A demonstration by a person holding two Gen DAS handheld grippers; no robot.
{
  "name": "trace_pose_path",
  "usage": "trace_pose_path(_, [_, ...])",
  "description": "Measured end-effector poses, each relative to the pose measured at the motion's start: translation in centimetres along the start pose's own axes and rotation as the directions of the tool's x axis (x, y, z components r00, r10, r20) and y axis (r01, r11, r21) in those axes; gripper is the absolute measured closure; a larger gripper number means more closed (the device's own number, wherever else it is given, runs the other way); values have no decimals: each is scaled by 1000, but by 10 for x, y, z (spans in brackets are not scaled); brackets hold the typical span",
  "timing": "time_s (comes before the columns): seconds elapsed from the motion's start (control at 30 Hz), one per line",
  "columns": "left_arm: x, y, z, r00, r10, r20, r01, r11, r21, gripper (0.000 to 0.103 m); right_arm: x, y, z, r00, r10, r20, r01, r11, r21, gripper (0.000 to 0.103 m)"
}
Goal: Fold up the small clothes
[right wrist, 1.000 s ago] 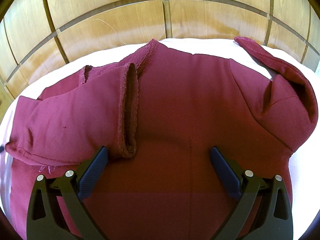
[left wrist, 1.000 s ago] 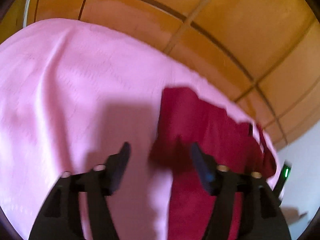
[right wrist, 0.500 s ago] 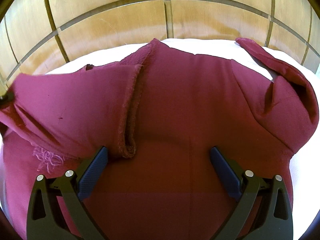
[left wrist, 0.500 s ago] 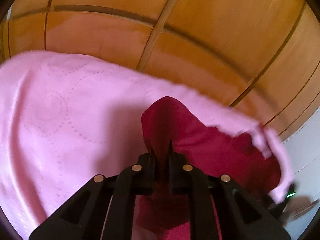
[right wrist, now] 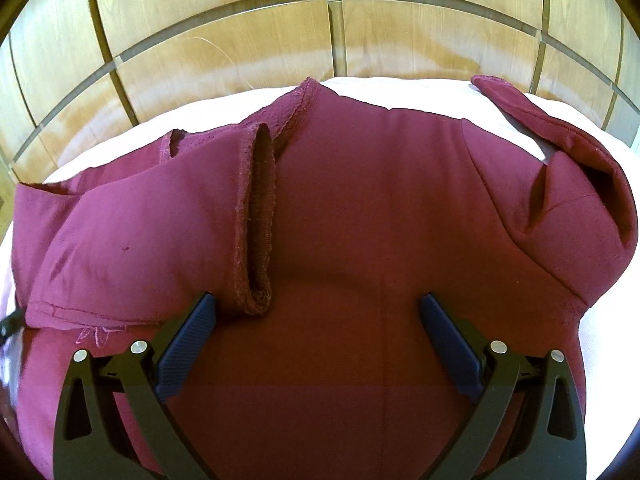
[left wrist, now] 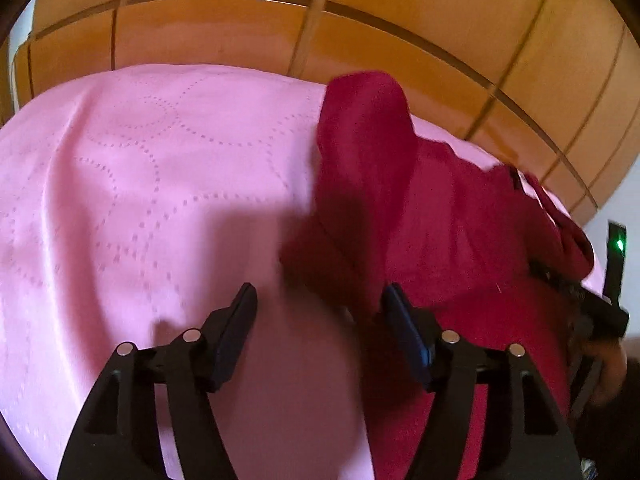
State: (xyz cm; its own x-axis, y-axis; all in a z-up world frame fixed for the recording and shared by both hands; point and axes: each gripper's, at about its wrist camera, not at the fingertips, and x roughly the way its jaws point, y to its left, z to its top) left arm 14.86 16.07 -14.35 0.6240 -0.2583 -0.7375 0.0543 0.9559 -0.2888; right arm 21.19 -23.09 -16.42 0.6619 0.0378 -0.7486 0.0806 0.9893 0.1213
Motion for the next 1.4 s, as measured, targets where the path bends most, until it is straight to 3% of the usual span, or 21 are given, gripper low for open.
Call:
trace_pose_path(0.13, [-11, 0, -4, 998, 37, 57, -35, 999, -29, 36, -1, -1, 1, 1000, 8, 2, -8, 1000, 6, 3])
trace_pose_path(0.2, [-14, 7, 3, 993, 63, 103, -55, 996, -75, 27, 0, -1, 0, 1000, 8, 2, -8, 1000, 5, 3])
trace_pose_path(0.3, [-13, 22, 22, 988, 68, 140, -47, 987, -151, 23, 0, -2, 1, 1000, 13, 2, -13, 1000, 8, 3])
trace_pose_path(0.43, [1, 18, 40, 988, 84, 132, -71, 992, -103, 23, -8, -9, 4, 996, 87, 11, -87, 995, 42, 3])
trace_pose_path(0.53, [8, 10, 39, 993, 15, 118, -8, 998, -58, 25, -14, -10, 10, 983, 182, 23, -183, 982, 49, 7])
trace_pose_path(0.6, [14, 2, 36, 995, -52, 90, 54, 998, -24, 37, -13, -8, 15, 970, 241, 16, -242, 968, 73, 11])
trace_pose_path(0.63, [13, -1, 33, 995, -52, 84, 53, 999, -7, 40, -11, -7, 18, 966, 258, 11, -258, 962, 85, 18])
trace_pose_path(0.7, [9, -10, 30, 994, -81, 80, 78, 996, 43, 60, -8, 2, 23, 964, 267, -2, -267, 961, 72, 35])
trace_pose_path(0.73, [6, -11, 28, 992, -106, 75, 103, 994, 47, 60, -6, 6, 25, 966, 257, -12, -256, 965, 56, 53])
trace_pose_path(0.83, [-11, -8, 26, 980, -166, 113, 163, 986, 37, 58, -4, 13, 35, 975, 217, -41, -216, 976, 27, 87])
trace_pose_path(0.9, [-22, -1, 22, 972, -184, 147, 183, 983, 24, 46, -10, 4, 46, 962, 273, -29, -269, 958, 96, 98])
trace_pose_path(0.93, [-24, 0, 19, 970, -192, 150, 190, 981, 29, 44, -19, -1, 54, 942, 336, 2, -332, 931, 149, 98])
trace_pose_path(1.03, [-23, -2, 9, 978, -164, 130, 153, 984, 94, 30, -47, 2, 77, 912, 399, 95, -410, 898, 160, 98])
trace_pose_path(1.17, [-22, -12, 3, 985, -129, 118, 110, 982, 153, 27, -89, 23, 102, 868, 463, 178, -482, 871, 89, 98])
trace_pose_path(1.27, [-22, -19, 11, 982, -86, 167, 60, 986, 157, 25, -114, 35, 117, 839, 495, 225, -518, 854, 53, 98])
trace_pose_path(1.4, [-22, -27, 28, 975, -87, 205, 48, 981, 185, 22, -139, 40, 135, 810, 515, 280, -543, 839, 29, 98])
